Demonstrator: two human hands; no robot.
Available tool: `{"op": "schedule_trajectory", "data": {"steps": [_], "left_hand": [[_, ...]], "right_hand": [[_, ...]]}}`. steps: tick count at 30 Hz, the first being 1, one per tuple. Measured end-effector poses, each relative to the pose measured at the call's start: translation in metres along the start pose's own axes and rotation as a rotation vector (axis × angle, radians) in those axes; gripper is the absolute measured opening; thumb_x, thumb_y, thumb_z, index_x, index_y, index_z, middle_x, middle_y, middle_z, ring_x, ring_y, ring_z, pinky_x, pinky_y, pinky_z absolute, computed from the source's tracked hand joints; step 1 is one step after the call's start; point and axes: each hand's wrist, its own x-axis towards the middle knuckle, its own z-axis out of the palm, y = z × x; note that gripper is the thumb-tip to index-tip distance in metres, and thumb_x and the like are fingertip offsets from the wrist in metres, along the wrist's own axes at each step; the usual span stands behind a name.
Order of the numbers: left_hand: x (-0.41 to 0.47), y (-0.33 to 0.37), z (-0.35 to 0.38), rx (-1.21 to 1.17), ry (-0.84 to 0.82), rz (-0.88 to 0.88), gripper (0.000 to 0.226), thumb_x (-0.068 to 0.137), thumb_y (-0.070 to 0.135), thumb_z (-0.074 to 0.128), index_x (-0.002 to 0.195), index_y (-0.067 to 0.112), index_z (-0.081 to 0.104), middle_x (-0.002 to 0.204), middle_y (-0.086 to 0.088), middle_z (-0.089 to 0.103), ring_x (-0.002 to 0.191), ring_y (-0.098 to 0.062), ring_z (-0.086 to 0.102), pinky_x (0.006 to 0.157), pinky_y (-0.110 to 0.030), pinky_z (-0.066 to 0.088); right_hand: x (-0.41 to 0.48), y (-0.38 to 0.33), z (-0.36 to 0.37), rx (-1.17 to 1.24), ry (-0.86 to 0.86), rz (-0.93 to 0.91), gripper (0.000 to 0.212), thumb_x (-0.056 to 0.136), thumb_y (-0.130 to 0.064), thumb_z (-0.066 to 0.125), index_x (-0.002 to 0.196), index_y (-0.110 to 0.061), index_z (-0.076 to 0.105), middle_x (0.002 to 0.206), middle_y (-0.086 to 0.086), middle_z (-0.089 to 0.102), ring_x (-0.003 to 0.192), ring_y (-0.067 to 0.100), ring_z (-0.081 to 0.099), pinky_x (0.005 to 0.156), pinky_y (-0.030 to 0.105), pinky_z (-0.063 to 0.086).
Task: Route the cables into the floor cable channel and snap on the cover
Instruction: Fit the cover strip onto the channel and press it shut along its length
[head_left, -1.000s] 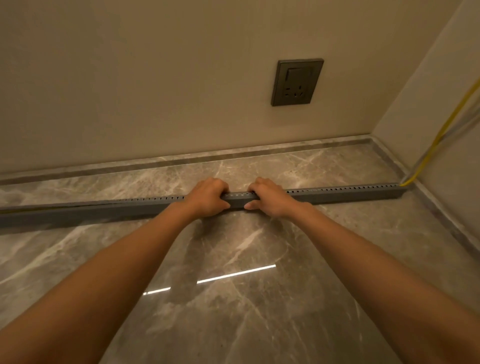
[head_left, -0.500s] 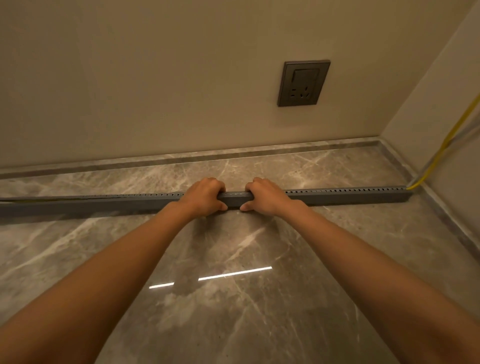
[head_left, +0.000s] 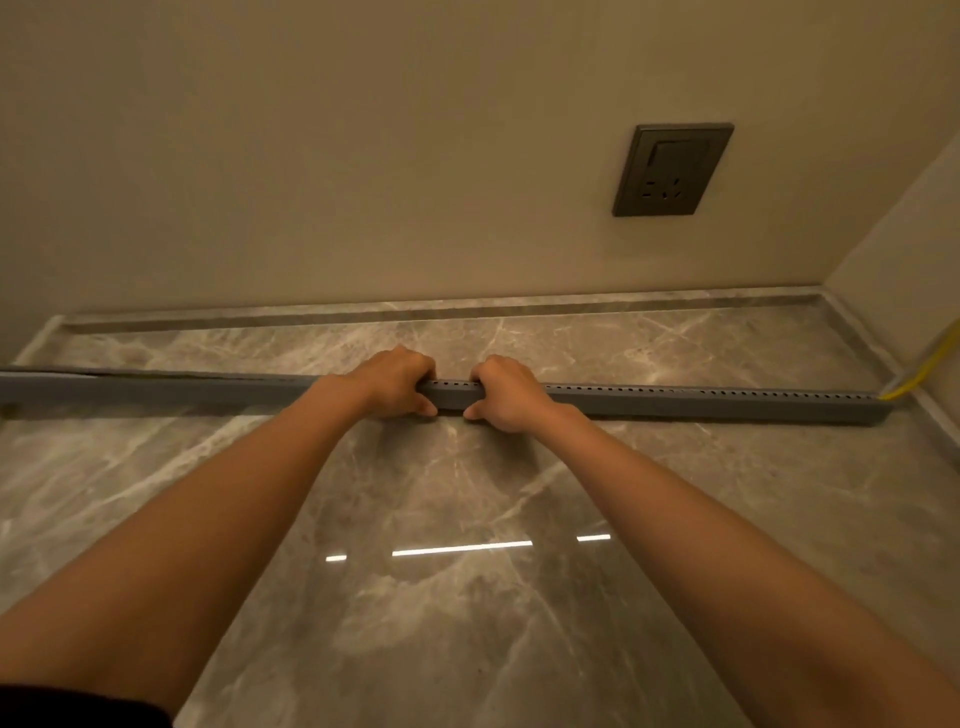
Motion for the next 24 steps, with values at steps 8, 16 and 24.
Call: {"op": "schedule_trajectory", "data": {"steps": [8,16,24], "left_hand": [[-0.004,0.000,0.012,0.104,0.131,0.124,0.030,0.088,0.023,0.059,0.112,0.007,0.053,0.117,-0.014,0.059,0.102,-0.029,0.056,0.085,-0.036,0.045],[-0.006,-0.015,0.018,-0.018,0.166,0.179,0.036,0.089,0.026,0.060,0.118,0.007,0.054,0.119,-0.015,0.058,0.108,-0.030,0.054,0.090,-0.037,0.044],[-0.023,-0.075,0.003,-0.125,0.090,0.078,0.036,0.088,0.033,0.062,0.113,0.007,0.061,0.111,-0.014,0.064,0.099,-0.029,0.058,0.073,-0.034,0.042]], "right_hand": [[-0.006,-0.008,0.009,-0.122,0.101,0.005,0.034,0.084,-0.021,0.064,0.111,-0.002,0.059,0.117,0.018,0.055,0.110,0.032,0.048,0.092,0.039,0.042],[-0.003,-0.025,0.002,-0.161,0.043,0.149,0.037,0.079,-0.018,0.070,0.110,-0.001,0.060,0.117,0.018,0.059,0.108,0.034,0.055,0.088,0.040,0.046],[0.011,-0.062,0.017,-0.006,0.022,0.168,0.029,0.082,-0.022,0.068,0.103,-0.003,0.064,0.110,0.017,0.064,0.102,0.032,0.058,0.075,0.034,0.039]]}}
